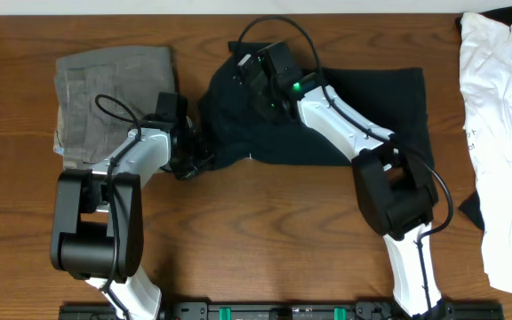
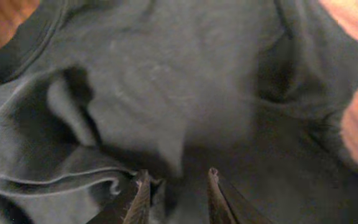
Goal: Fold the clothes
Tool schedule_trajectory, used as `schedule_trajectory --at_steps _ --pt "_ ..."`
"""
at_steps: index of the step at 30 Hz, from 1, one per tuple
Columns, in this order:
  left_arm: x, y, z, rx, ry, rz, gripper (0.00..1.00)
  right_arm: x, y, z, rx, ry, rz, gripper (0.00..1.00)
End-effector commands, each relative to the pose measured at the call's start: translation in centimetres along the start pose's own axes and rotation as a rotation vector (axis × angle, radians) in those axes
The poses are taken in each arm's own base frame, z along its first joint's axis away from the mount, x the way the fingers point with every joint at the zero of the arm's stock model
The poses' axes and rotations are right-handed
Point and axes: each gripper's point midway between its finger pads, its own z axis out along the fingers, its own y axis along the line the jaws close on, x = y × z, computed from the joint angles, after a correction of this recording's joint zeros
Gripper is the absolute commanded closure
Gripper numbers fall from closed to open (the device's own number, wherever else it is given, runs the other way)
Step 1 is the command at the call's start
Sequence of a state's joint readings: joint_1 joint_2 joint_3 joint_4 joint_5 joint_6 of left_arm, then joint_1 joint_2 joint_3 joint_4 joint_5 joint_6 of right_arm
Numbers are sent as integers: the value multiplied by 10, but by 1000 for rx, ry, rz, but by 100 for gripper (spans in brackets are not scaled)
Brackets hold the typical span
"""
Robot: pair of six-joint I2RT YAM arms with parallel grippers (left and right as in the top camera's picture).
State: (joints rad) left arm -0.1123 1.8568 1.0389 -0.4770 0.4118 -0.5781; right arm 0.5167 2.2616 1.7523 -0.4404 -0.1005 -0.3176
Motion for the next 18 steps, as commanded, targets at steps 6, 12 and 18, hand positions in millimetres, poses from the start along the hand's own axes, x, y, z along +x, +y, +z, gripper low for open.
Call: schedule_trajectory --at_steps 6,12,18 --pt "2 20 5 -80 -2 35 94 -42 -26 -28 57 -138 12 64" --pt "2 20 5 -81 -2 53 94 -45 6 -54 -88 -52 -8 82" --pt "-1 23 4 -102 -16 53 94 -13 53 -48 -214 76 -31 91"
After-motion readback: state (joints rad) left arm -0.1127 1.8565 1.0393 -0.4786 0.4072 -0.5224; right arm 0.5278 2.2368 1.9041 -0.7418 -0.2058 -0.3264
